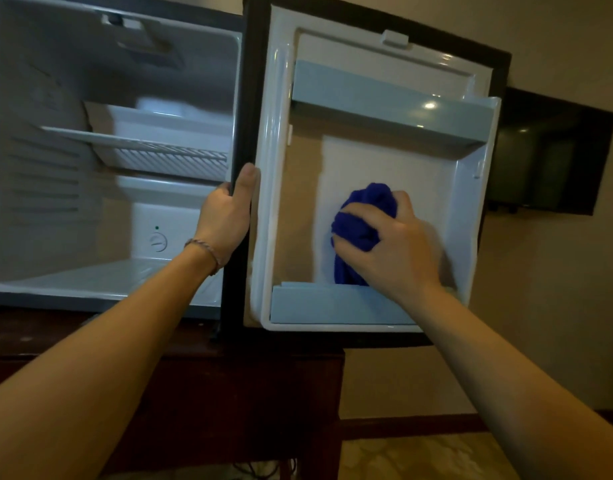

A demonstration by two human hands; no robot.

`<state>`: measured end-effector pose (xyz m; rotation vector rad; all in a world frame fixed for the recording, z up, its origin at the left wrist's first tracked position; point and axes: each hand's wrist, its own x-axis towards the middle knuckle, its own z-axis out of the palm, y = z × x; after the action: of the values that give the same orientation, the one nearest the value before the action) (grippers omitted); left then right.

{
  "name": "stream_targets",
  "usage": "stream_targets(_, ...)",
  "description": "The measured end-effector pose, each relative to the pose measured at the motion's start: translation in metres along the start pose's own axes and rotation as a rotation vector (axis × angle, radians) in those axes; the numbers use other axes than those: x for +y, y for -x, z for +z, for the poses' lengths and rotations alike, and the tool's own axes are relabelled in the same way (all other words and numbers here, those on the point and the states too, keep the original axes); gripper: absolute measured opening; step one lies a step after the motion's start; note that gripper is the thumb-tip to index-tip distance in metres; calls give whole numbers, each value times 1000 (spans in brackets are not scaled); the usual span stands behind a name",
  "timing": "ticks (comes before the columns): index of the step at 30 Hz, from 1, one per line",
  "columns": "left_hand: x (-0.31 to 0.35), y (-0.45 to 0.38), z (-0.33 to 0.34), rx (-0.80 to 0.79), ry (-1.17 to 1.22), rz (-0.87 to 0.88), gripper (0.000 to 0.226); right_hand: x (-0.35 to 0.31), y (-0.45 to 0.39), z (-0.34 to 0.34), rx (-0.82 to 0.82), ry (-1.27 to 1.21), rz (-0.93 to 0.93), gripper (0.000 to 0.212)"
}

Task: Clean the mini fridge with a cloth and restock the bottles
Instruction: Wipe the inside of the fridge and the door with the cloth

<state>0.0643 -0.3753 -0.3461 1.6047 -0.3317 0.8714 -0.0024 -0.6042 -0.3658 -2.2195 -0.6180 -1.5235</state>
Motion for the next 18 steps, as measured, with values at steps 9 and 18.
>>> stream_targets(9, 1, 1, -5, -28, -9, -14, 57, -41, -23, -50, -47, 12, -54, 43)
stream_targets(18, 1, 0, -10, -78, 73, -6, 60, -95, -20, -112, -64, 61, -124, 45)
